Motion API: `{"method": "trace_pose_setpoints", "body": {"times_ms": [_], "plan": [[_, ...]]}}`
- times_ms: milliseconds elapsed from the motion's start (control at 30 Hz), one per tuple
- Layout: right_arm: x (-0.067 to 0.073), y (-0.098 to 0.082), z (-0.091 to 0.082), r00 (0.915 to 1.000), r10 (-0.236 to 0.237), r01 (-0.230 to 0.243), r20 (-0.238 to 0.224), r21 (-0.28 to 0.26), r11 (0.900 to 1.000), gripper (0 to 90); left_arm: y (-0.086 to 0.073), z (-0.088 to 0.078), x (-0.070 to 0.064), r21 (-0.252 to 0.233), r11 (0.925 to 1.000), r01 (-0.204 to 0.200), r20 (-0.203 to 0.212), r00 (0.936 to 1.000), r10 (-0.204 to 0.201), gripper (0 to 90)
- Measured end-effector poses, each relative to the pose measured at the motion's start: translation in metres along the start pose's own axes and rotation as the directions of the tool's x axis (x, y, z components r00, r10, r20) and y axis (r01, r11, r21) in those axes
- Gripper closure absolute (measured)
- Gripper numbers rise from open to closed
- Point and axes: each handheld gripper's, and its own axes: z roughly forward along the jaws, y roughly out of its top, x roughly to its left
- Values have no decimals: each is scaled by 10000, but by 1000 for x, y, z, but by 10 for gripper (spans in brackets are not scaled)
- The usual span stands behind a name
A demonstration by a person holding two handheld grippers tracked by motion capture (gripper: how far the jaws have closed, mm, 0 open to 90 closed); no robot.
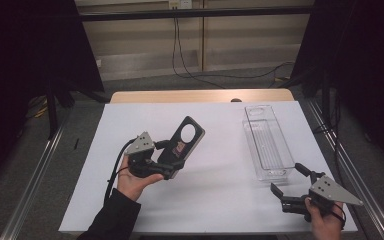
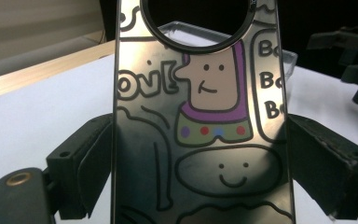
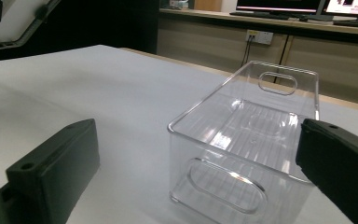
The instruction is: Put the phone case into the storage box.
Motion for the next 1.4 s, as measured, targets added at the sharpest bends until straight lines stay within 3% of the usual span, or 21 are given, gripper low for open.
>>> {"method": "trace_pose_setpoints", "body": {"times_ms": [67, 167, 367, 467, 567, 633, 700, 800, 967, 1133, 1200, 1400], "plan": [[1, 1, 1, 10000, 36, -36, -59, 17, 10000, 0, -1, -1, -3, -97, 9998, -177, 50, 9998, 177, 125], [2, 1, 1, 9995, 182, -181, -243, 47, 9998, 0, -4, -2, -7, -457, 9989, -122, 127, 9998, 128, 125], [7, 4, 3, 9976, 364, -351, -590, 222, 9991, 0, -14, -3, -13, -486, 9980, -412, 297, 9986, 427, 124], [10, 6, 6, 9959, 431, -410, -793, 281, 9988, 0, -21, -3, -17, -591, 9978, -312, 410, 9986, 337, 124], [13, 9, 9, 9948, 324, -311, -966, 155, 9994, 0, -25, -4, -20, -717, 9971, -253, 577, 9979, 295, 124], [15, 11, 11, 9930, 400, -388, -1114, 131, 9992, 0, -28, -5, -22, -824, 9960, -358, 394, 9985, 392, 124], [16, 13, 12, 9914, 466, -466, -1225, 31, 9989, 0, -30, -4, -23, -869, 9959, -248, 478, 9984, 291, 125], [18, 17, 14, 9881, 561, -598, -1430, -213, 9980, 0, -33, -1, -25, -708, 9967, -390, 615, 9972, 434, 125], [24, 25, 21, 9771, 520, -594, -2063, -299, 9978, 0, -34, 7, -33, -704, 9965, -447, 1099, 9926, 523, 125], [30, 34, 32, 9533, 703, -819, -2937, -273, 9963, 0, -35, 9, -37, -750, 9969, -241, 1371, 9900, 343, 125], [32, 39, 37, 9458, 512, -637, -3206, -286, 9976, 0, -34, 10, -39, -744, 9970, -229, 1517, 9878, 340, 125], [36, 52, 49, 9134, 362, -559, -4055, -369, 9978, 0, -31, 12, -40, -848, 9956, -396, 2205, 9737, 575, 125]]}}
